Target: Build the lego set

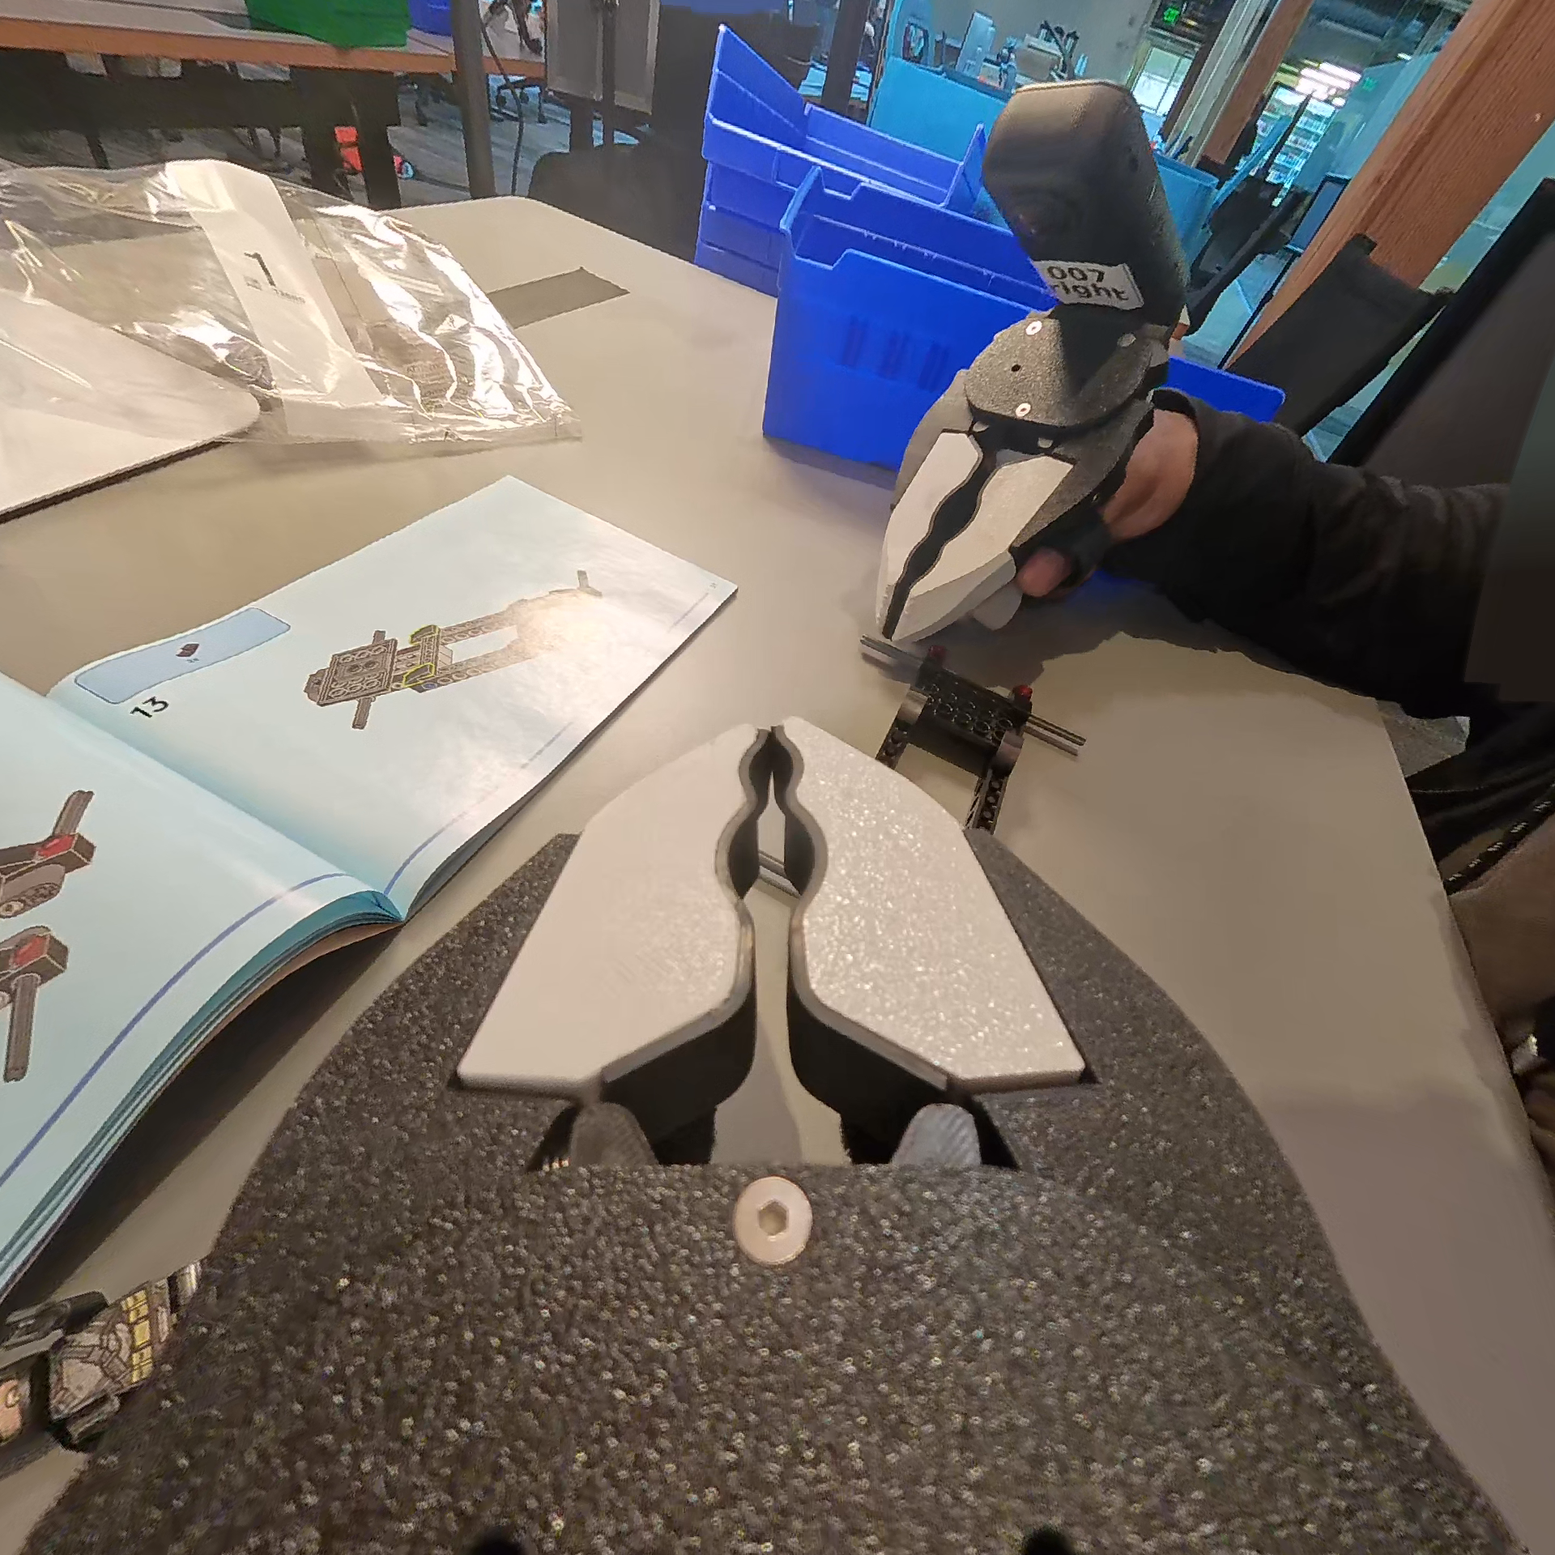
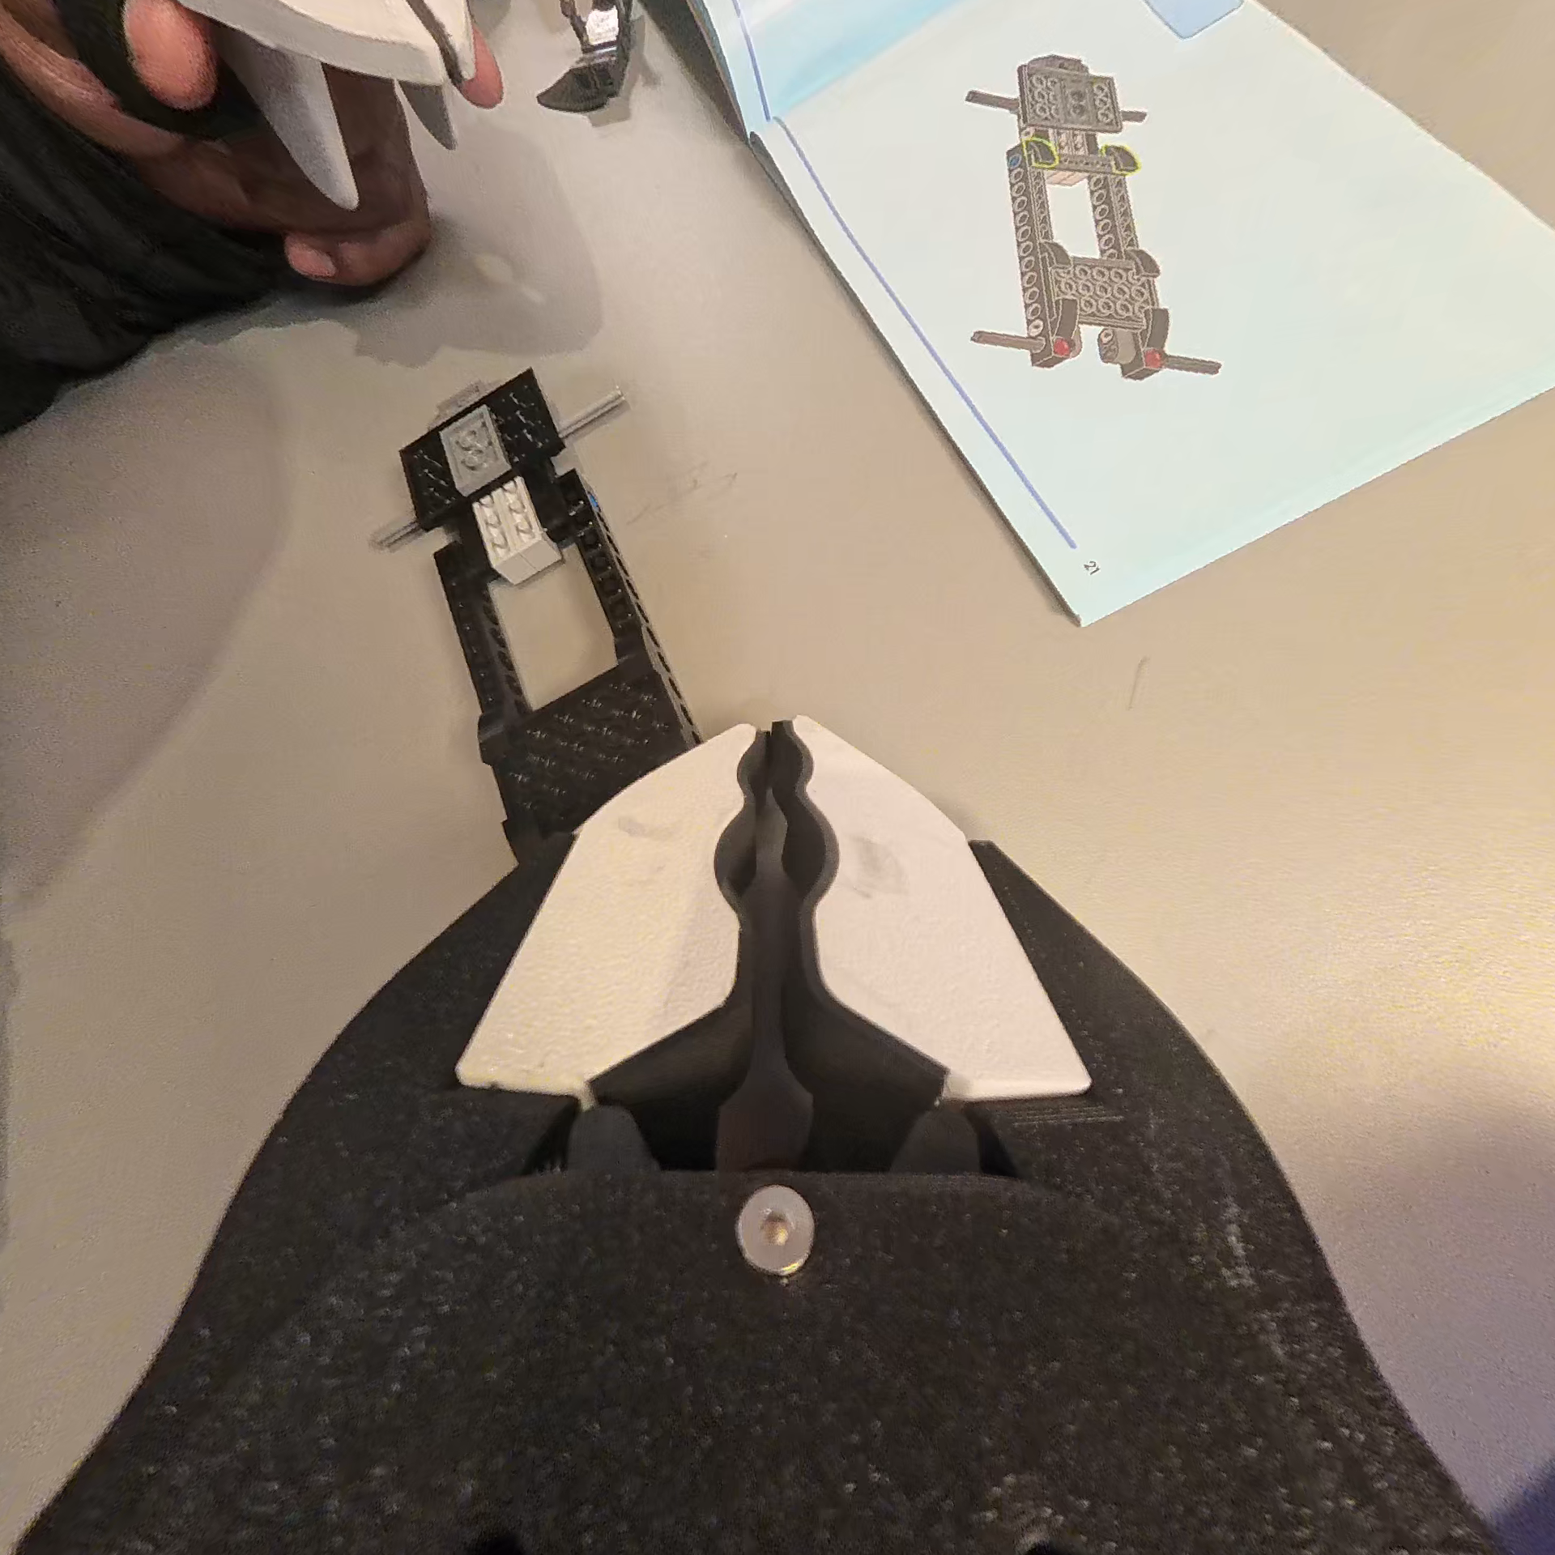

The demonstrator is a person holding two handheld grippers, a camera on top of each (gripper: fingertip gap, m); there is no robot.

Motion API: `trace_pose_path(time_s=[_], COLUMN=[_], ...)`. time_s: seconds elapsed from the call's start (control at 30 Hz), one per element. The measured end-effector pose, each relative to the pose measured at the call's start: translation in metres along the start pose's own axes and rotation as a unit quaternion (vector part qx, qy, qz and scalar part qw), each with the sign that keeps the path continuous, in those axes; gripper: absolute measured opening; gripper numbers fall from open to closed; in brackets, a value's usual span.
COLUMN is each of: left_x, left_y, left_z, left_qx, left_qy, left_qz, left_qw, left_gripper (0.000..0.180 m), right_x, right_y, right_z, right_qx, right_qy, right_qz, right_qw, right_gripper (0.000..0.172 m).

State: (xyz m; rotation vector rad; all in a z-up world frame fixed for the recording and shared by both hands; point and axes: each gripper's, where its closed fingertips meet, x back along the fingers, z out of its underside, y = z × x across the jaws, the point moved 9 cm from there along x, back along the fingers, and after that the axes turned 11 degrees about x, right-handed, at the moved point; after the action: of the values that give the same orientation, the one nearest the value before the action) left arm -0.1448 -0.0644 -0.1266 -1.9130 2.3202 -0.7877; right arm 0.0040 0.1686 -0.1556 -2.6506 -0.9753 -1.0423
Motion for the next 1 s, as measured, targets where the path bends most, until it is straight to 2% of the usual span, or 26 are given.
trace_pose_path(time_s=[0.43, 0.57, 0.77, 1.0], left_x=[-0.005, -0.007, -0.007, -0.007], left_y=[-0.001, -0.002, -0.003, -0.004], left_z=[0.006, 0.006, 0.013, 0.014], left_qx=[0.024, 0.016, -0.022, -0.030], left_qy=[0.043, 0.050, 0.110, 0.112], left_qz=[-0.005, -0.008, -0.010, -0.023], left_qw=[0.999, 0.999, 0.994, 0.993], left_gripper=[0.000, 0.000, 0.000, 0.000], right_x=[0.001, 0.003, 0.006, 0.005], right_y=[0.000, 0.001, 0.005, 0.007], right_z=[0.001, 0.002, 0.003, 0.003], right_qx=[-0.005, -0.004, 0.007, 0.020], right_qy=[-0.004, -0.010, -0.014, -0.006], right_qz=[-0.003, -0.010, -0.017, -0.012], right_qw=[1.000, 1.000, 1.000, 1.000], right_gripper=[0.001, 0.001, 0.000, 0.001])
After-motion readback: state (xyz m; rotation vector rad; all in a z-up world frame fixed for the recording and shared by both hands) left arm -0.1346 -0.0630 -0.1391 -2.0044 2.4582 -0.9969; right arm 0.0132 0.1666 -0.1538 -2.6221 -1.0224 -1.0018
